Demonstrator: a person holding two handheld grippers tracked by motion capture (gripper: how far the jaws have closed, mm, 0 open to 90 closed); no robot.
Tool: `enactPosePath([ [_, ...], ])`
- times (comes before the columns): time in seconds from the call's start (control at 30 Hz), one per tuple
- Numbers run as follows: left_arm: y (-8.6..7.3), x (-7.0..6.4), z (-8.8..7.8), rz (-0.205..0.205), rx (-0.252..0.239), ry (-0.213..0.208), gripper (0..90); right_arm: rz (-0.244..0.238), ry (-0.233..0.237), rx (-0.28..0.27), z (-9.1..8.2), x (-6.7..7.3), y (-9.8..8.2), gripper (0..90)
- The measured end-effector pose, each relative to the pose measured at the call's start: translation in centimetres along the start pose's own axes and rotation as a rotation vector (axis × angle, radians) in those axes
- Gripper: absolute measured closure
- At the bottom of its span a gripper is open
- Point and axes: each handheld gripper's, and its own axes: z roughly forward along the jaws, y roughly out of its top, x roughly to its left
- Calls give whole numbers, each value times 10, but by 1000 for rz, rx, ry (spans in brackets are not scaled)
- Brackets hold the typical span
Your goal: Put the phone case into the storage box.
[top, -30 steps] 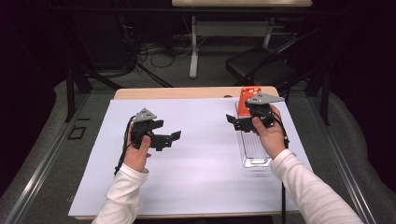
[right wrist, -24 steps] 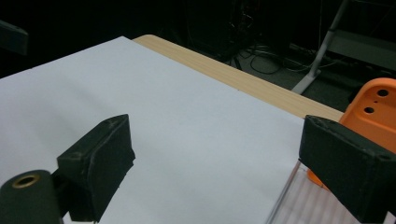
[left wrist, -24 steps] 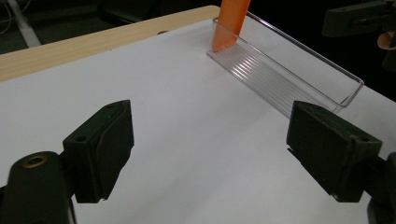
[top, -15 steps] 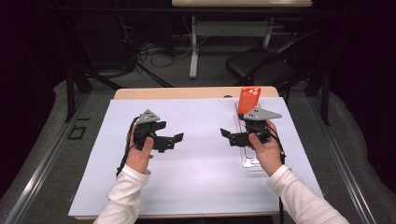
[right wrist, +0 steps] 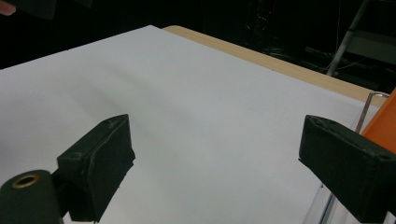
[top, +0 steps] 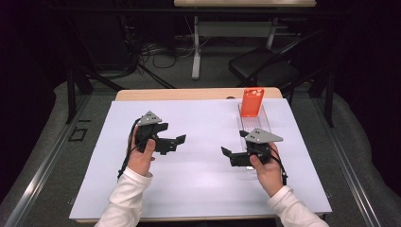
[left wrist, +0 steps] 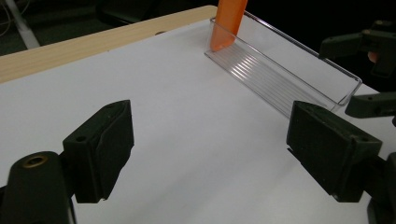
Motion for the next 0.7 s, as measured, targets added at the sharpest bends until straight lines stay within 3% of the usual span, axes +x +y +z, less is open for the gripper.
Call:
enactPosePath([
  [0.13,0,0,0,1,0,-1,152,16,19,-2,-3,8,-10,92],
  [0.3,0,0,-1,2,-1,-3,152,-15,16,-3,-4,17,-21,92],
  [0.7,-1,0,0,3,-1,-1,152,-30,28,-21,2,29,-39,92],
])
